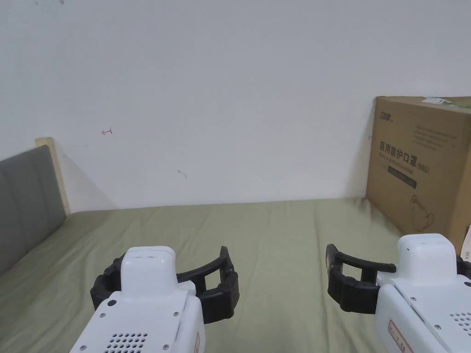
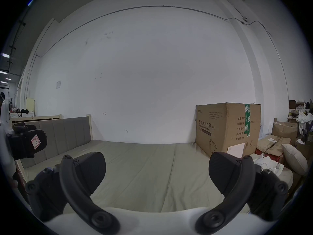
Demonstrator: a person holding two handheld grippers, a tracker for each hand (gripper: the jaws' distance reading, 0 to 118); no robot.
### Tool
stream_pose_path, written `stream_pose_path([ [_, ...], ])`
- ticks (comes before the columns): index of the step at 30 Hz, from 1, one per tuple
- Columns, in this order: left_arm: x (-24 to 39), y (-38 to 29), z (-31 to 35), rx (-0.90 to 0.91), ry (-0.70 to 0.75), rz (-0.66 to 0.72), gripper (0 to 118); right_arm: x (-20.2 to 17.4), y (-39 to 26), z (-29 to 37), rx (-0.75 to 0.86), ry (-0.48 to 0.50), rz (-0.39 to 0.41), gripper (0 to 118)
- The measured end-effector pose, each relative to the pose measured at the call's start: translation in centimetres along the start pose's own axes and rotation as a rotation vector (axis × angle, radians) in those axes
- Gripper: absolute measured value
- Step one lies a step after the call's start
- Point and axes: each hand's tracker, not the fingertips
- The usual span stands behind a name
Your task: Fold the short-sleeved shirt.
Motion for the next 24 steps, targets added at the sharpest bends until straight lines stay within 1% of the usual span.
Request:
stream_pose_path([
  [8, -0.3, 0.1, -0.3, -0.041, 0.009, 0.019, 115, 0.1, -0.3, -0.2, -0.037, 0.009, -0.02, 118],
  [11, -0.1, 0.0, -0.7, -0.059, 0.052, -0.004, 115, 0.3, -0.5, -0.3, -0.054, 0.011, -0.026, 118],
  [14, -0.2, -0.1, -0.7, -0.066, 0.036, 0.005, 115, 0.2, -0.7, -0.3, -0.062, 0.01, -0.027, 118],
  [15, -0.2, -0.4, -0.8, 0.052, 0.038, 0.301, 114, 0.3, -0.7, -0.4, -0.066, 0.012, -0.028, 118],
  [19, -0.2, -0.6, -1.0, 0.039, 0.057, 0.324, 114, 0.4, -0.7, -0.5, -0.081, 0.017, -0.03, 118],
  [24, 0.3, -0.8, -1.4, 0.008, 0.071, 0.297, 114, 0.4, -1.0, -0.6, -0.095, 0.017, -0.022, 118],
])
